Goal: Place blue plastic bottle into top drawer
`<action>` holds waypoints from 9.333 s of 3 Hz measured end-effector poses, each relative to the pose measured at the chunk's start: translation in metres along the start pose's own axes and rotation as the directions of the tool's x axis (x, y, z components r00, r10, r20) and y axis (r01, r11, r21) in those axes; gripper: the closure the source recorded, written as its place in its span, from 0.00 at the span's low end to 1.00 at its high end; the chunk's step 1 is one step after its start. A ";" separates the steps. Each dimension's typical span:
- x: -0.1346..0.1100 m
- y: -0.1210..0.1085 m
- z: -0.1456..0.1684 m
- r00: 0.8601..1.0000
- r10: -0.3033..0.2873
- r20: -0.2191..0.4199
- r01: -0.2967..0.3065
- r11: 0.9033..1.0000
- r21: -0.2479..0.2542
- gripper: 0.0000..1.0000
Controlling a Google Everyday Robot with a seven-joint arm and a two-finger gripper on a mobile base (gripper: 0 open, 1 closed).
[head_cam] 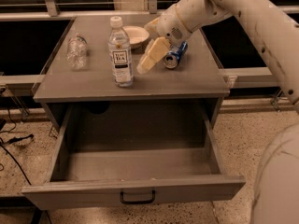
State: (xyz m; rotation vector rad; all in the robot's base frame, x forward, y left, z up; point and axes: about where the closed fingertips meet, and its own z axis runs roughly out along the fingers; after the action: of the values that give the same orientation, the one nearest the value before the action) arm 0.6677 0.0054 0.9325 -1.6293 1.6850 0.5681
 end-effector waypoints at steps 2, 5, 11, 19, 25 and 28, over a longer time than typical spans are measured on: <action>-0.027 0.003 0.033 0.998 -0.032 0.057 0.035 0.998 -0.051 0.00; -0.029 -0.008 0.069 0.999 0.036 -0.028 -0.037 0.999 -0.034 0.00; -0.038 0.008 0.045 0.997 0.078 -0.028 -0.079 0.996 -0.032 1.00; 0.006 0.168 0.025 0.928 0.363 0.080 -0.367 0.930 0.038 1.00; 0.071 0.171 0.067 0.976 0.172 0.134 -0.189 0.973 0.129 1.00; 0.116 0.163 0.088 0.987 0.128 0.100 -0.140 0.983 0.121 1.00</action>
Offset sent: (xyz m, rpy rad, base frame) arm 0.0015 0.0516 0.0025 0.0701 -0.0025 0.0937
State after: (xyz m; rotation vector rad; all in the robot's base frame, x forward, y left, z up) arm 0.5308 0.0105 0.7625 -1.3873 1.7353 0.5794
